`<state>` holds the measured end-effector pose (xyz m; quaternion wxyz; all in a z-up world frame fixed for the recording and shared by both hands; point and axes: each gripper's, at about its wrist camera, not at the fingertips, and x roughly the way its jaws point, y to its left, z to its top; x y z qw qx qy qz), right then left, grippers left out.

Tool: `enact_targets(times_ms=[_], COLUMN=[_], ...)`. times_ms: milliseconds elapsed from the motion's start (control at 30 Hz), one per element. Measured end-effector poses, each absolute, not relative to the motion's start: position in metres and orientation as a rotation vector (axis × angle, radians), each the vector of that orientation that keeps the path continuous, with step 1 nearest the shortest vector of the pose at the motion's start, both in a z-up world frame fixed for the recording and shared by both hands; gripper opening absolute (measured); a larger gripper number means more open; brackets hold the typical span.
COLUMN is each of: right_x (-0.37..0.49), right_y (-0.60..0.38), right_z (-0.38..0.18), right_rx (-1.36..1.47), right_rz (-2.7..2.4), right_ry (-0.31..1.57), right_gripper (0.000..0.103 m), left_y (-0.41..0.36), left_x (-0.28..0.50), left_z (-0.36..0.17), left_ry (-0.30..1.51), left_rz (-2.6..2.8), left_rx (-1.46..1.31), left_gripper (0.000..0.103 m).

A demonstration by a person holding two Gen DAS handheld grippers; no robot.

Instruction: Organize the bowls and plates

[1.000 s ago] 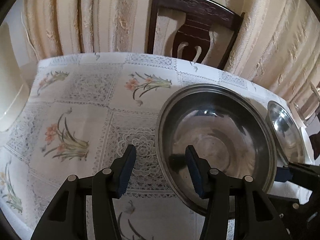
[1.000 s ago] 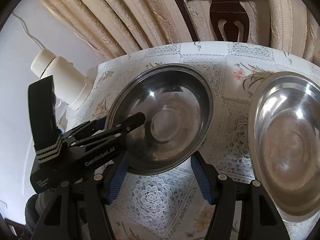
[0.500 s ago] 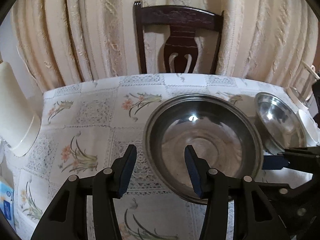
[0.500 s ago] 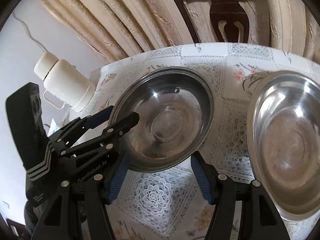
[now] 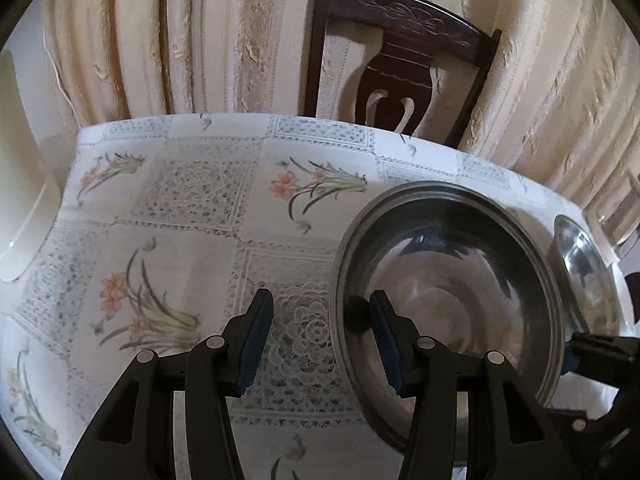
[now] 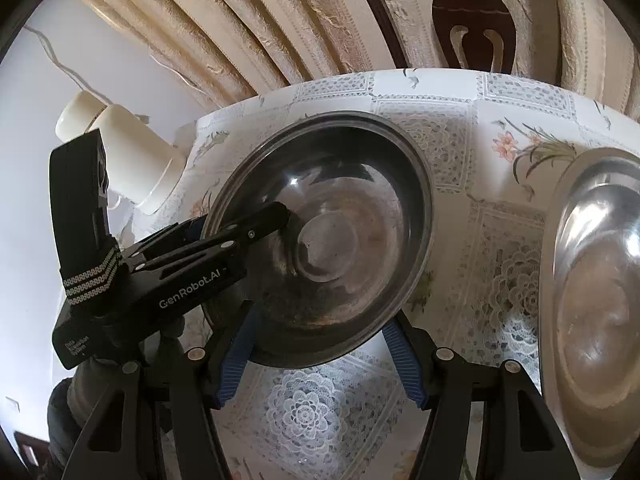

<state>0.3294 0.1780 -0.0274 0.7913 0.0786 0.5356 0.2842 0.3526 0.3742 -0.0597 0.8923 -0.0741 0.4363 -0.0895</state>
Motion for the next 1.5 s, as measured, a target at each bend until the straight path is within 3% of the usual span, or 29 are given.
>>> enact_targets(times_ms=[933,1500], right_x=[0.289,0.259], right_y=[0.166,0.084], right_z=[0.015,0.044], right_rx=[0.124,0.187], right_rz=[0.645,0.565], right_ry=[0.999,0.891], right_gripper=[0.067,0.067], left_y=[0.347,0.267], left_x=[0.298,0.290], left_z=[0.003,0.040], left_ry=[0.778,0.737], left_rz=[-0.249,-0.361], left_rx=[-0.044,0.019], left_gripper=[0.050,0.050])
